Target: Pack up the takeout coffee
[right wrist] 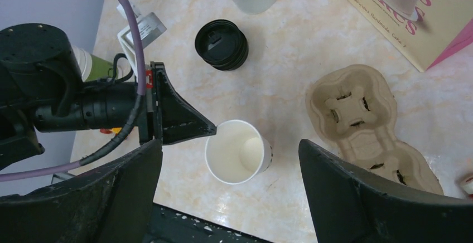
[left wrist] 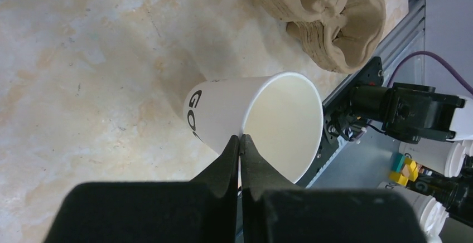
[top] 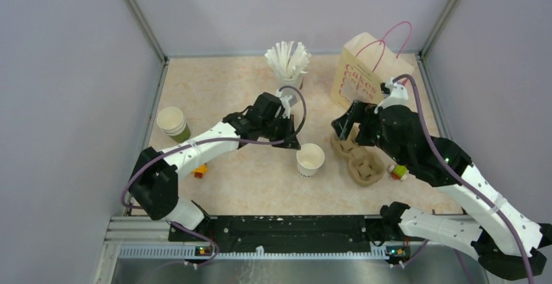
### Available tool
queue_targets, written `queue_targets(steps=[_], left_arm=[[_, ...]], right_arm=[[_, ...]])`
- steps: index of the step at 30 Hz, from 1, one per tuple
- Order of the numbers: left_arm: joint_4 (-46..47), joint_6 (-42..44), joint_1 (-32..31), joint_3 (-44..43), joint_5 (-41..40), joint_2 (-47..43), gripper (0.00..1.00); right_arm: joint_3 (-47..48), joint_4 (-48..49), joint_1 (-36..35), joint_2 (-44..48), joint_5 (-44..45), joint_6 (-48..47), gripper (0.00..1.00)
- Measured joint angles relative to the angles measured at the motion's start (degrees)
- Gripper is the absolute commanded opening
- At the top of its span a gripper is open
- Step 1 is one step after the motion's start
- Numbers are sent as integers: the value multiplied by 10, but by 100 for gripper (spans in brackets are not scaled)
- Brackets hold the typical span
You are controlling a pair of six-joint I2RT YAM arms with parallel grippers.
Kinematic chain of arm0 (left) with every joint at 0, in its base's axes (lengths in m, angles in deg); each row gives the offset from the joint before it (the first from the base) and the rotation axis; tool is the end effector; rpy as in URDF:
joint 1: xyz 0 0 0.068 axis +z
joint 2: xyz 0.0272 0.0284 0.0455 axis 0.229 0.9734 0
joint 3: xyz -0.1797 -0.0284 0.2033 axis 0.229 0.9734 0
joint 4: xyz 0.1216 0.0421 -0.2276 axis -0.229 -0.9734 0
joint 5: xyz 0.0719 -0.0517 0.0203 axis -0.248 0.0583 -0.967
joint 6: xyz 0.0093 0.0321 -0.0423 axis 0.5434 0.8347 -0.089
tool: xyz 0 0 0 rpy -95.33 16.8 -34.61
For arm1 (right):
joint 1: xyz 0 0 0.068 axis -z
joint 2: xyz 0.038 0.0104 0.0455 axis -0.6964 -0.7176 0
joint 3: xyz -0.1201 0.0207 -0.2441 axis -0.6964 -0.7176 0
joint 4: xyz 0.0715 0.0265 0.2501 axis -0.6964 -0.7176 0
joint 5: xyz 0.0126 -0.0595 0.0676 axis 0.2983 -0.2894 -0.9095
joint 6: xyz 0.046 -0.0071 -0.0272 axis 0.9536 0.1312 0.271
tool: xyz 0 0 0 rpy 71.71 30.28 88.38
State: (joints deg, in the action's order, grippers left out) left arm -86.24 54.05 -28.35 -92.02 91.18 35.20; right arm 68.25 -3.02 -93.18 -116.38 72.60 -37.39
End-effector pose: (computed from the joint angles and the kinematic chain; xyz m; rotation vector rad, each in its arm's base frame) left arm 0.2354 -0.2264 0.2685 0.3942 2.5069 -1.0320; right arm 0.1087 0.1037 0.4068 0.0998 2.0406 0.5814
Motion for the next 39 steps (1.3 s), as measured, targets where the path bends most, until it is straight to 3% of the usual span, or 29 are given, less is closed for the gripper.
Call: queue_targets(steps=[3,6,8,12,16,19,25,32,39], left_arm=[[13,-3,-10,6,0,8,36],[14,-2,-13,5,-5,9,54],[7,0,-13,0,-22,9,60],[-30,1,-13,-37,-90,3,61],[-57,-1,9,-76,-178,-20,52],[-61,0,62,-88,-207,-26,47],[-80,1,141,-119,-237,34,44],[-104,8,144,-178,-238,132,40],[-126,24,145,-197,-227,172,37]], right_arm=[[-2,-4,0,9,5,7,89],[-4,-8,0,12,10,13,89],[-4,-8,0,11,11,15,89],[-4,-9,0,11,16,14,89],[-4,-14,0,11,18,14,89],[-4,-20,0,12,17,12,89],[-4,-24,0,24,17,9,89],[-4,-30,0,27,17,0,89],[-4,-33,0,27,17,-12,89]])
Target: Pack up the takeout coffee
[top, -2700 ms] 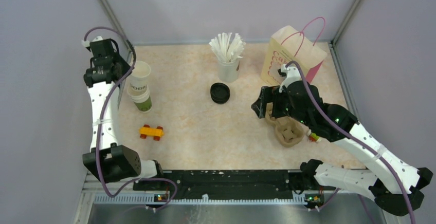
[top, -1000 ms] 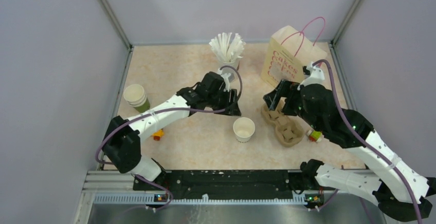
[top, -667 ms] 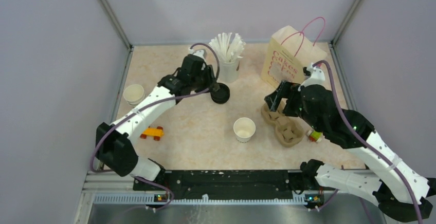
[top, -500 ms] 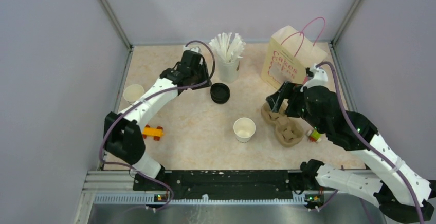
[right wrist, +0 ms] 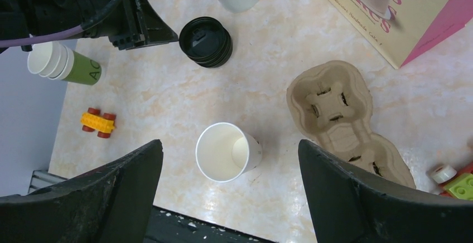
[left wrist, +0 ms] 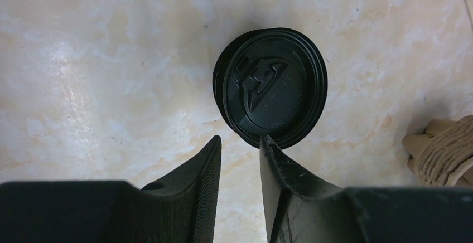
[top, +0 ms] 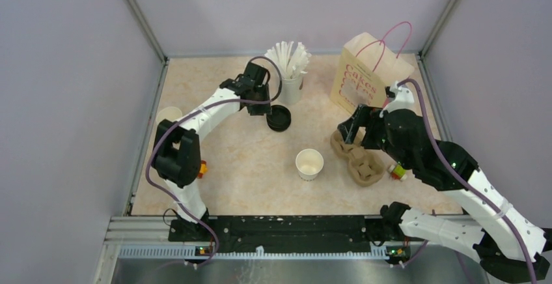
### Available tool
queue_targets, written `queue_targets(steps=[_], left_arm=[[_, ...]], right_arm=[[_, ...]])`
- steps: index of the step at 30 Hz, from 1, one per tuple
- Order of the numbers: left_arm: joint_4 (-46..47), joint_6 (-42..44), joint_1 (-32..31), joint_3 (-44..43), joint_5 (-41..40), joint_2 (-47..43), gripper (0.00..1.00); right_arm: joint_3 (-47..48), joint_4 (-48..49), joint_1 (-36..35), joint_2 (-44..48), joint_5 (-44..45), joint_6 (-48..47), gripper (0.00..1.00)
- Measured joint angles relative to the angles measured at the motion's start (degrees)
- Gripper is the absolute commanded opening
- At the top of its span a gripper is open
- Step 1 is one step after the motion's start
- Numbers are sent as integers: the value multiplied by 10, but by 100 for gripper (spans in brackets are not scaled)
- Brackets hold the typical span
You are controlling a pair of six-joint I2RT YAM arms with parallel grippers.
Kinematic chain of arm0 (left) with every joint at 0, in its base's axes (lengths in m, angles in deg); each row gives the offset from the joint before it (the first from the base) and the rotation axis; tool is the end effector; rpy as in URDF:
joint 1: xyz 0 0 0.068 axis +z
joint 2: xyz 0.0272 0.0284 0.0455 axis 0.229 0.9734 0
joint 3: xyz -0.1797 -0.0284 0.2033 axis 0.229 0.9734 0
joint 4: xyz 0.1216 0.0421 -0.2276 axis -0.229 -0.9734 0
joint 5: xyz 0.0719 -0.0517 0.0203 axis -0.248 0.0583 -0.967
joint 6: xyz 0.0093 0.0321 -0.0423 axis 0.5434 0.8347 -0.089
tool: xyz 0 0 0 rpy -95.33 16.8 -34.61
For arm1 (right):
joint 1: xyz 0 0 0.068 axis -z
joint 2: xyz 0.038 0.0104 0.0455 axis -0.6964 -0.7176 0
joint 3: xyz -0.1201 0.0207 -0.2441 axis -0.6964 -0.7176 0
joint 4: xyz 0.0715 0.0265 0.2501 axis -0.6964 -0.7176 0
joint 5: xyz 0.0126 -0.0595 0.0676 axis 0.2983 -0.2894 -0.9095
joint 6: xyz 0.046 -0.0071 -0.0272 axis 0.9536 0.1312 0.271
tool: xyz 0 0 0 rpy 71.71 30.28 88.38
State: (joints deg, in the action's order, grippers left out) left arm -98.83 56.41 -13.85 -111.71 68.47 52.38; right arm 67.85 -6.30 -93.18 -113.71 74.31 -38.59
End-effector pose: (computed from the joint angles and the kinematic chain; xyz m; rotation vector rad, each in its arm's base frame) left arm 0.3506 -0.1785 0.2595 -0.0860 2.5592 -0.3772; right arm 0.0989 0.0909 0.4051 0.0925 2.0425 0.5291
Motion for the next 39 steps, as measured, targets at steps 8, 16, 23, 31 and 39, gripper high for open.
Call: queue_targets(steps=[8,16,23,31,39], left_arm=[[-8,8,1,-9,0,25,33],[-9,14,3,-12,0,47,30],[-7,18,8,-27,0,51,29],[-7,21,12,-35,0,73,22],[-9,25,15,-45,2,76,3]], right_arm=[[-7,-2,0,4,0,-6,89],[-7,-2,0,4,0,-10,89],[-7,-2,0,3,5,-14,89],[-7,-2,0,3,9,-14,89],[-7,-2,0,1,9,-14,89]])
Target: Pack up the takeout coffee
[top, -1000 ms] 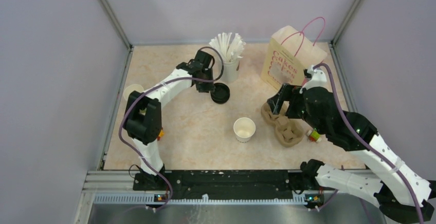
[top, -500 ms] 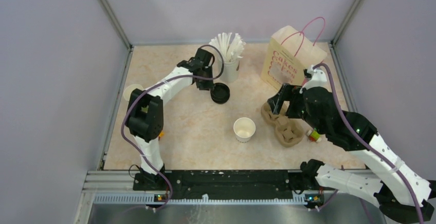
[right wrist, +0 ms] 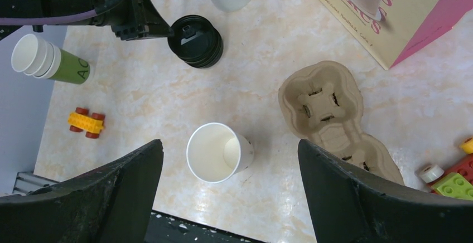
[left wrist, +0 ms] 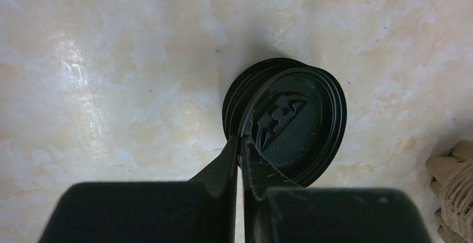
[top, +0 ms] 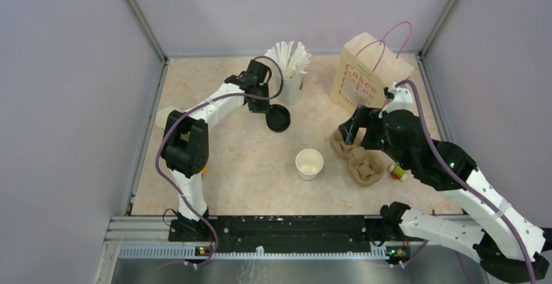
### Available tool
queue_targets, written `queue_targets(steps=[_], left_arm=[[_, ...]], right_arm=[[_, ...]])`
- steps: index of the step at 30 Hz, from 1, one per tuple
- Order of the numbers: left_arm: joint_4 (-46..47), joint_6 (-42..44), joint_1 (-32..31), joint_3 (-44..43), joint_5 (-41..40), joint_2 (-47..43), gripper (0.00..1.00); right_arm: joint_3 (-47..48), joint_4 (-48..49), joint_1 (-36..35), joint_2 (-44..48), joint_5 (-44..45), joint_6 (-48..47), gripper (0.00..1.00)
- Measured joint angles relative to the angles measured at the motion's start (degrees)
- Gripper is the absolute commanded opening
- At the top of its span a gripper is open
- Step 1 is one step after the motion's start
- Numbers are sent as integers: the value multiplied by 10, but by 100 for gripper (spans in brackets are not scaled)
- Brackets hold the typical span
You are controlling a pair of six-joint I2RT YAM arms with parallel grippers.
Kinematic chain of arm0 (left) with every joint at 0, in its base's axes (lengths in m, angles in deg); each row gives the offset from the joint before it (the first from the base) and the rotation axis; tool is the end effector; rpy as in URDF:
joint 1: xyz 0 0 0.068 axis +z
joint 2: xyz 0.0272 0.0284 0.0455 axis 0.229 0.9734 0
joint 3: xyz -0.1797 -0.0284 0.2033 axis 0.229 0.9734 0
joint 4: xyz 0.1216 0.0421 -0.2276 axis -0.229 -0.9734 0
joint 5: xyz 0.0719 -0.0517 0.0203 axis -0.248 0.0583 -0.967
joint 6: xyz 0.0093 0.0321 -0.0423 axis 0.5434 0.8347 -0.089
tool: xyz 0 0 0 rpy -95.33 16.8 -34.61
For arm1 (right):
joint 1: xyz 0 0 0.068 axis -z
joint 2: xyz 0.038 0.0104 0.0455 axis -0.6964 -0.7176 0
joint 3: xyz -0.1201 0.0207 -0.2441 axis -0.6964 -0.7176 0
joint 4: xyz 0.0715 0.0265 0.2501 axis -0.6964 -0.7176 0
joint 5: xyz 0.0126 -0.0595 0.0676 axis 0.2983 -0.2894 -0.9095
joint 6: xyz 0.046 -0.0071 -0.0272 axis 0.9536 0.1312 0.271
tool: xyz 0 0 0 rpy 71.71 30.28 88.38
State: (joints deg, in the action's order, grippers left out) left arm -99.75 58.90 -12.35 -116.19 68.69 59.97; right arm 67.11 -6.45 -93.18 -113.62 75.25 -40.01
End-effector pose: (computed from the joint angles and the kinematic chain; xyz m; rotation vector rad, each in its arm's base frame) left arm 0.3781 -0.1804 0.2317 -0.0630 2.6222 -0.3189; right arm 0.0996 0.0910 0.4014 0.0734 2.0462 0.4889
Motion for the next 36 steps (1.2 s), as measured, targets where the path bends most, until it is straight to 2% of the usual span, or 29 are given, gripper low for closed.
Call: queue_targets(steps=[3,12,19,23,27,31,36], left_arm=[[0,4,1,-10,0,0,0],[-20,8,1,-25,21,-5,0],[-33,0,5,-35,75,-60,0],[-31,-12,9,-35,143,-112,0],[-7,-31,13,-25,252,-154,0],[53,-68,14,22,388,-190,0],[179,-180,14,122,519,-241,0]], right_arm=[[0,0,0,-3,0,0,89],[-3,10,0,-11,-2,0,89],[-39,74,0,-13,-57,-21,89],[-83,144,0,-2,-92,-52,90],[-130,231,0,28,-133,-97,91],[-153,328,0,53,-198,-160,91],[-173,422,0,75,-242,-274,91]])
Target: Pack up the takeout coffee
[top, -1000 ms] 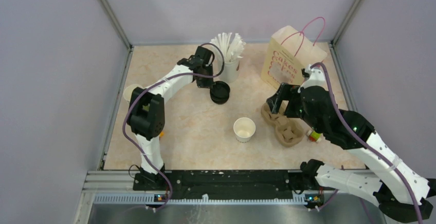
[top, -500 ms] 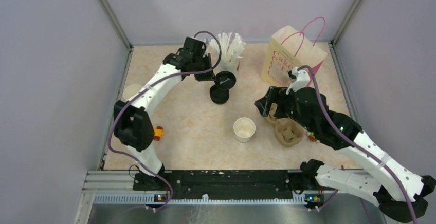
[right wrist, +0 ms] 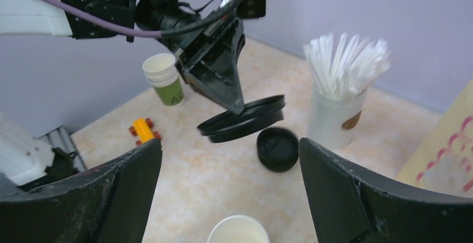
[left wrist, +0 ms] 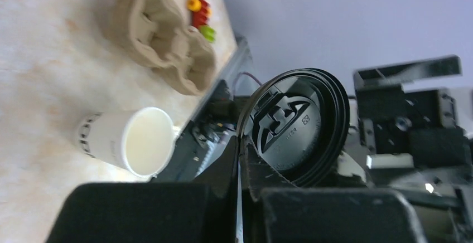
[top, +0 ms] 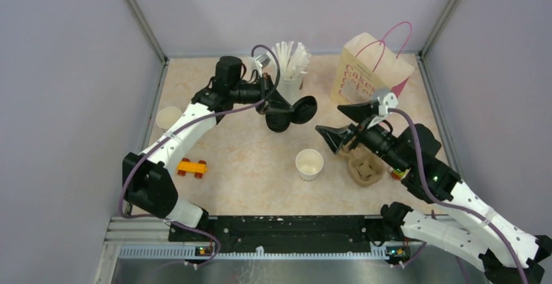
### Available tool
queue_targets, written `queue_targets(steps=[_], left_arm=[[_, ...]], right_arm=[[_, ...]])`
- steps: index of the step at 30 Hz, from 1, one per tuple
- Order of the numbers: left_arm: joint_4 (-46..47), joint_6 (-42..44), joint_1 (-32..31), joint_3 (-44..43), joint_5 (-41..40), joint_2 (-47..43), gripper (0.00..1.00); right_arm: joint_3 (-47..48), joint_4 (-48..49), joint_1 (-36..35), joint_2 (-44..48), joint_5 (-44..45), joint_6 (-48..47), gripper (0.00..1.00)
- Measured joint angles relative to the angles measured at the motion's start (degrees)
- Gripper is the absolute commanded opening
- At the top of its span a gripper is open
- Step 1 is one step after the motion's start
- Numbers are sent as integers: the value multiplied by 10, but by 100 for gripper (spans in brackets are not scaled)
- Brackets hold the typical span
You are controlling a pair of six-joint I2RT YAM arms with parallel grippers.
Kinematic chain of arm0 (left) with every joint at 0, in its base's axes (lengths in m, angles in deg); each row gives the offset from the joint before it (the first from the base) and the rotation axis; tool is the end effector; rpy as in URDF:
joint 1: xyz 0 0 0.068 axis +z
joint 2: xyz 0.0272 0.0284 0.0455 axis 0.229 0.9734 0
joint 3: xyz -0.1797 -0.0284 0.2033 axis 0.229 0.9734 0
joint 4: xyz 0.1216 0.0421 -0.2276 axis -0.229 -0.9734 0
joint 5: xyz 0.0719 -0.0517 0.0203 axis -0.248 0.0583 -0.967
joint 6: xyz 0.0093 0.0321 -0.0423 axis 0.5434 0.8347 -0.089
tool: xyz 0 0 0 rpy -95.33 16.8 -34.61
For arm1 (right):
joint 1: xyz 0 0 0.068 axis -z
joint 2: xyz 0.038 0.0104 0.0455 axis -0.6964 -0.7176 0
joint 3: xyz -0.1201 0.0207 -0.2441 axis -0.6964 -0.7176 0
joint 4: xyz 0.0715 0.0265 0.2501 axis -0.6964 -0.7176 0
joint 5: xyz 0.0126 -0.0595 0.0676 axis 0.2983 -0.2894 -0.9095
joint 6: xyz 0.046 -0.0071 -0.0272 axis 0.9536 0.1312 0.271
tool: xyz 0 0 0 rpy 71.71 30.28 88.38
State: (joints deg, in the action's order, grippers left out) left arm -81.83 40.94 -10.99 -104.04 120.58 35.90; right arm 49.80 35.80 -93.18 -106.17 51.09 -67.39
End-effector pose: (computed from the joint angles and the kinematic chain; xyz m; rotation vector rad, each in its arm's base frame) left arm 0.2980 -0.1644 0.3472 0.1983 2.2885 -1.6200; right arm 0.0987 0.1120 0.3969 -0.4935 1.4748 0.8022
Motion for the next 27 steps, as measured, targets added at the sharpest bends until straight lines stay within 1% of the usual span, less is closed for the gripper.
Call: queue_targets(steps=[4,7,10,16,21,27], left_arm=[[114,-110,0,52,55,-33,0],[212,-209,0,85,83,-54,0],[280,-285,0,97,99,-63,0],[378,-406,0,101,112,-71,0],[458,-491,0,121,108,-78,0],[506,-549,-1,150,92,-78,0]], right_arm=[[-31,78,0,23,-3,-95,88],[-52,142,0,30,-31,-166,88],[-56,185,0,19,-47,-203,88],[-55,261,0,-36,-60,-234,88],[-40,290,0,-87,-62,-241,88],[-28,331,0,-125,-62,-244,88]])
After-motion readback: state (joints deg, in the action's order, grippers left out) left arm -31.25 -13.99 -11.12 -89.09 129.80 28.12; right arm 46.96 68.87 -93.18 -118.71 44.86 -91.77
